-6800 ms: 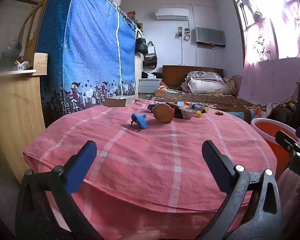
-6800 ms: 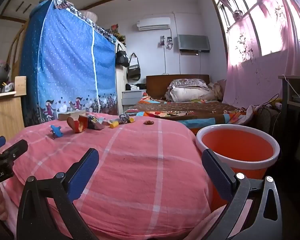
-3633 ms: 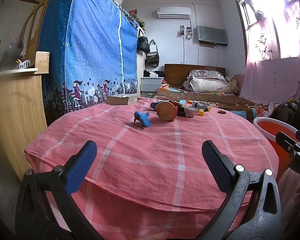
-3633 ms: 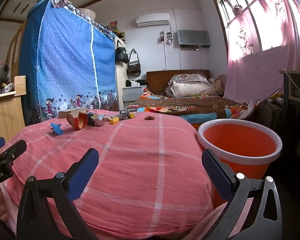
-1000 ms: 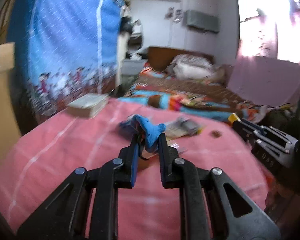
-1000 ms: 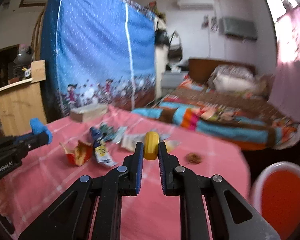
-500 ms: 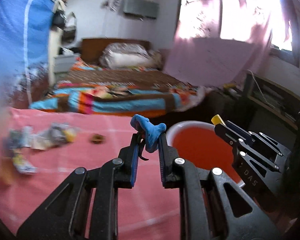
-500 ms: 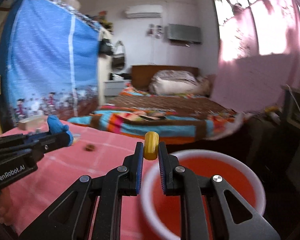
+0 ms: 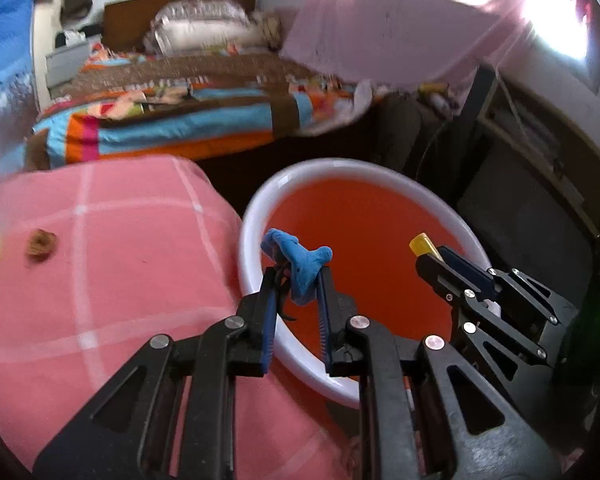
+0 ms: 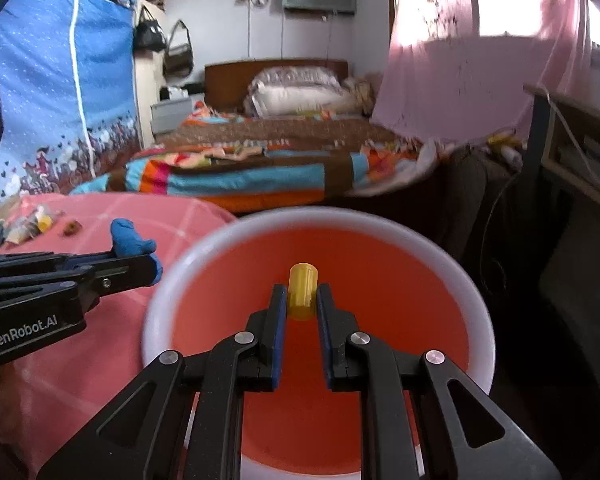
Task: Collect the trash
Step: 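Carry both items over the orange bucket and open both tools to drop them, then move both tools back over the table, then grasp the wooden stick and wrapper with the left tool while the right grasps the blue packet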
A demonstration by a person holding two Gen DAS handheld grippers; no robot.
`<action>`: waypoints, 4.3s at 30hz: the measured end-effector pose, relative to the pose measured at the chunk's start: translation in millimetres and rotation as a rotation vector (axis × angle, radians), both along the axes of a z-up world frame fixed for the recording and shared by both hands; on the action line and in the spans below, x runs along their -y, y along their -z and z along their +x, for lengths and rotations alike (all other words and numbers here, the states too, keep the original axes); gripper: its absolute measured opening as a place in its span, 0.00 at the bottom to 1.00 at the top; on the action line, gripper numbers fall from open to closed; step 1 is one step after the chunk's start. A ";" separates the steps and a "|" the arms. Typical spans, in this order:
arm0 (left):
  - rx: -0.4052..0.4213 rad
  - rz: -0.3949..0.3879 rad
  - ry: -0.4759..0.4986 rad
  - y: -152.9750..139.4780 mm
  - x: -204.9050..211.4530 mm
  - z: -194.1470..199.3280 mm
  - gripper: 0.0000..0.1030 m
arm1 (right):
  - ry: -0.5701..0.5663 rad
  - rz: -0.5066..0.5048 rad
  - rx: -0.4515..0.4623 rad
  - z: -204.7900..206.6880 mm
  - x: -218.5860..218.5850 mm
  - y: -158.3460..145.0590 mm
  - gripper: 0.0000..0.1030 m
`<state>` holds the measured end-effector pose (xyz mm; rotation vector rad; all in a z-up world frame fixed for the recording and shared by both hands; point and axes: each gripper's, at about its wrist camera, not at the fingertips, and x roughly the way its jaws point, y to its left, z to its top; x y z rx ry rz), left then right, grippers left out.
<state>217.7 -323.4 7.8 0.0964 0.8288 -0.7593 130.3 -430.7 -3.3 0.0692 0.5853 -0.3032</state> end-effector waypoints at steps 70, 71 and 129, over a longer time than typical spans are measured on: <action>0.610 -0.048 -0.790 -45.5 -331.7 -78.2 1.00 | -0.472 -0.001 0.606 5.9 -211.0 -77.7 1.00; 0.585 -0.052 -0.782 -43.4 -332.8 -73.7 1.00 | -0.478 -0.003 0.599 7.7 -213.8 -76.3 1.00; 0.336 -0.052 -0.643 -42.5 -308.7 -44.8 0.14 | -0.790 0.043 0.171 53.5 -266.2 -34.9 0.14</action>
